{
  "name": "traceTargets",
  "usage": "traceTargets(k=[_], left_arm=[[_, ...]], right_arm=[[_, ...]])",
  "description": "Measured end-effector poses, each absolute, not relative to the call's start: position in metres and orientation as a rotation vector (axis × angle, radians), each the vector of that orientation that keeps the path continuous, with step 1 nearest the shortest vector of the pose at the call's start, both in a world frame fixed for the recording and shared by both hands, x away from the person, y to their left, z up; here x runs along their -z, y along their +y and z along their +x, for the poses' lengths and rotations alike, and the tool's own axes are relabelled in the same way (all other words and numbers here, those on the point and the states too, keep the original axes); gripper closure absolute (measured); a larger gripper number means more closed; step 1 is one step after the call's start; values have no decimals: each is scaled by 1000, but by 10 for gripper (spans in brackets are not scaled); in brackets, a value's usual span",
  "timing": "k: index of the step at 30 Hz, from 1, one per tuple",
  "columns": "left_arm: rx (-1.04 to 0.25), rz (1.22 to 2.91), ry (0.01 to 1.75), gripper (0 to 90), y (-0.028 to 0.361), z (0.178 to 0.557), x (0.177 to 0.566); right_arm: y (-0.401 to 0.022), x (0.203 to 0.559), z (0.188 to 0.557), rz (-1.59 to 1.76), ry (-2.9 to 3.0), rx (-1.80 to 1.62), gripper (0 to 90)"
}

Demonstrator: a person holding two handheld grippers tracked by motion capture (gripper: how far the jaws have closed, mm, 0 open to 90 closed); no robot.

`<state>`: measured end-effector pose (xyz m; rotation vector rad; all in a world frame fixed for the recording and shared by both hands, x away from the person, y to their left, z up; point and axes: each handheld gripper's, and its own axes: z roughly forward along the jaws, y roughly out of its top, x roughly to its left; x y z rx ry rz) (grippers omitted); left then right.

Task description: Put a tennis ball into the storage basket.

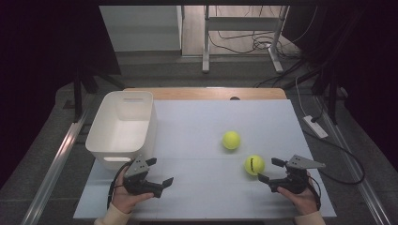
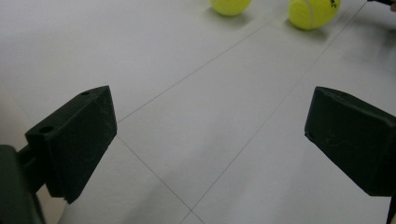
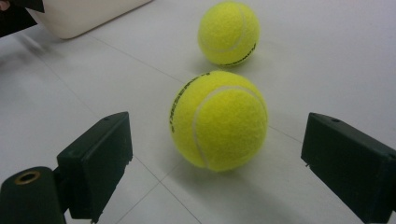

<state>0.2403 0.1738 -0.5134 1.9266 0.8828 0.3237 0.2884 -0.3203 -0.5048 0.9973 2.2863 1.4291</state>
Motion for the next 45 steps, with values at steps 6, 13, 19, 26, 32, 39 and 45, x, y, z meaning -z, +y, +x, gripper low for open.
traceTargets(k=[6,13,19,26,32,39,45], left_arm=[[-334,1923,882,32,177,239,512],[-322,1922,874,32,175,238,513],[-348,1925,868,35,174,236,512],[-339,1942,863,34,170,234,514],[-329,1945,879,34,168,234,512],[-332,1969,891,33,160,238,510],[-341,1995,883,35,152,241,507]], right_arm=[[-320,504,288,1000,2284,-1422,87],[-319,504,287,990,2285,-1420,87],[-319,503,287,988,2288,-1419,87],[-317,504,289,992,2287,-1418,87],[-318,504,289,994,2280,-1423,87],[-317,504,288,999,2281,-1420,90],[-317,504,287,1000,2278,-1424,90]])
